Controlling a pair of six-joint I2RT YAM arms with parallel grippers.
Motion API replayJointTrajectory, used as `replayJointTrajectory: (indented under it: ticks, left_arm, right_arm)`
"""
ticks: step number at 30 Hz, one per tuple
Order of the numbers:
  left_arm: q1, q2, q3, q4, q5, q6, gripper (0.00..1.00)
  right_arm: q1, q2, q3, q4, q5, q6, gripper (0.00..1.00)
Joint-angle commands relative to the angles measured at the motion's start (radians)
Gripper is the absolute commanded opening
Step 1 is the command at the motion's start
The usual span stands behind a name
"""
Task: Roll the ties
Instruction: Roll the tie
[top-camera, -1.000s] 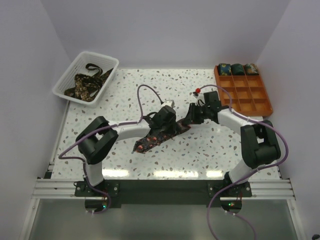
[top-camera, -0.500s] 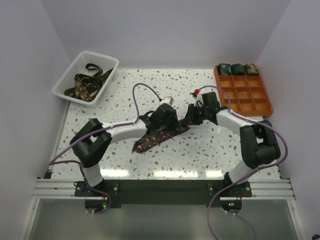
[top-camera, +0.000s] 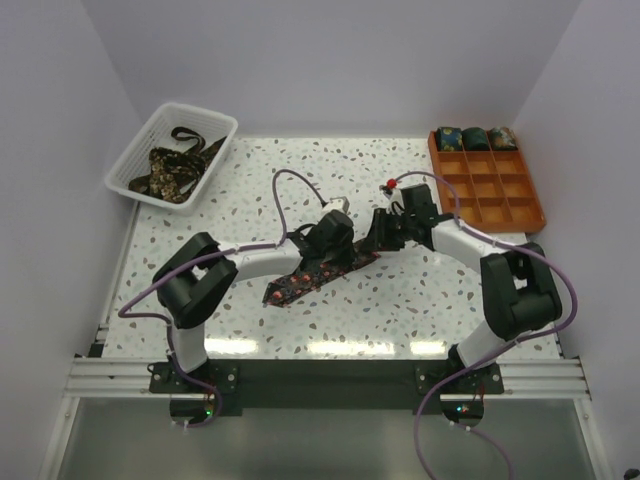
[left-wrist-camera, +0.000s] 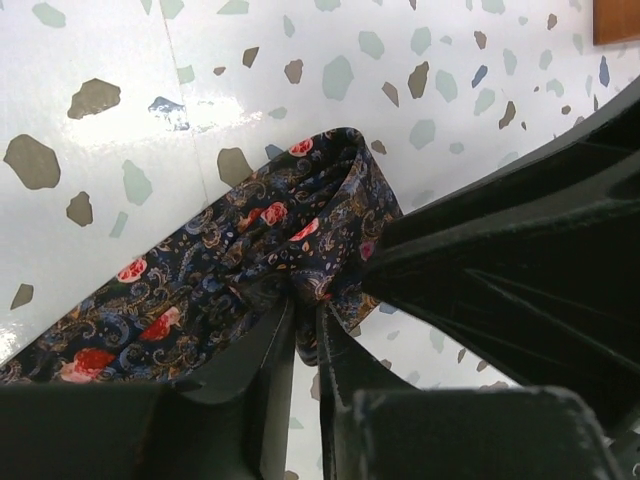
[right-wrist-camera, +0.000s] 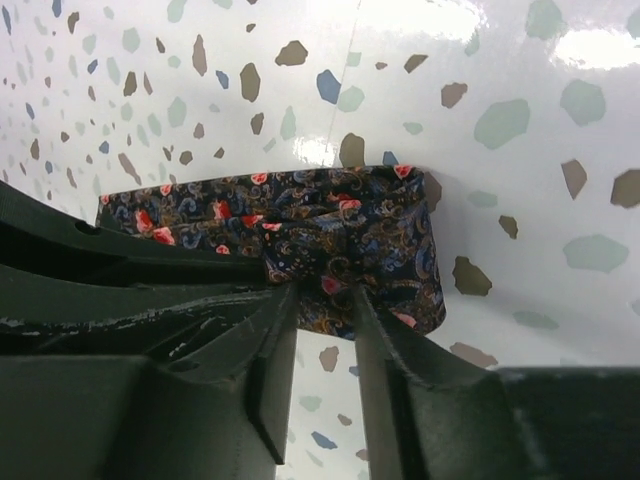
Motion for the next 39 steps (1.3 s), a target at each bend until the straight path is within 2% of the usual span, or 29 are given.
replayJointTrajectory:
  ticks: [1,2,5,16,21,26,28,32,39]
  left_arm:
    - [-0.001,-0.006,-0.014,-0.002,-0.035,-0.016,0.17]
    - [0.001,-0.009,-0.020,-0.003,-0.034,-0.016,0.17]
    - [0.004,-0.020,-0.040,-0.005,-0.030,-0.014,0.15]
    - [0.033,-0.057,-0.113,0.008,-0.011,-0.019,0.14]
    - [0.043,-0.065,-0.127,0.012,-0.004,-0.019,0.14]
    - [0.045,-0.057,-0.127,0.011,0.002,-0.017,0.15]
    - [0.045,-0.054,-0.127,0.014,0.002,-0.016,0.15]
    - [0.045,-0.052,-0.126,0.014,0.005,-0.014,0.15]
    - [0.045,-0.048,-0.121,0.011,0.005,-0.016,0.16]
  right_arm:
    - [0.003,-0.077,0.032,-0.045,0.107,-0.005,0.39]
    - [0.000,-0.081,0.036,-0.057,0.113,-0.005,0.46]
    - [-0.016,-0.065,0.048,-0.060,0.087,-0.004,0.54]
    - [-0.037,0.005,0.019,-0.016,-0.052,-0.030,0.54]
    - [-0.036,0.028,0.018,0.013,-0.126,-0.032,0.50]
    - [-0.034,0.034,0.013,0.041,-0.190,-0.021,0.41]
    - [-0.030,0.038,0.012,0.046,-0.203,-0.015,0.39]
    - [-0.022,0.045,0.005,0.064,-0.217,-0.009,0.28]
    - [0.012,0.064,0.012,0.069,-0.229,-0.004,0.21]
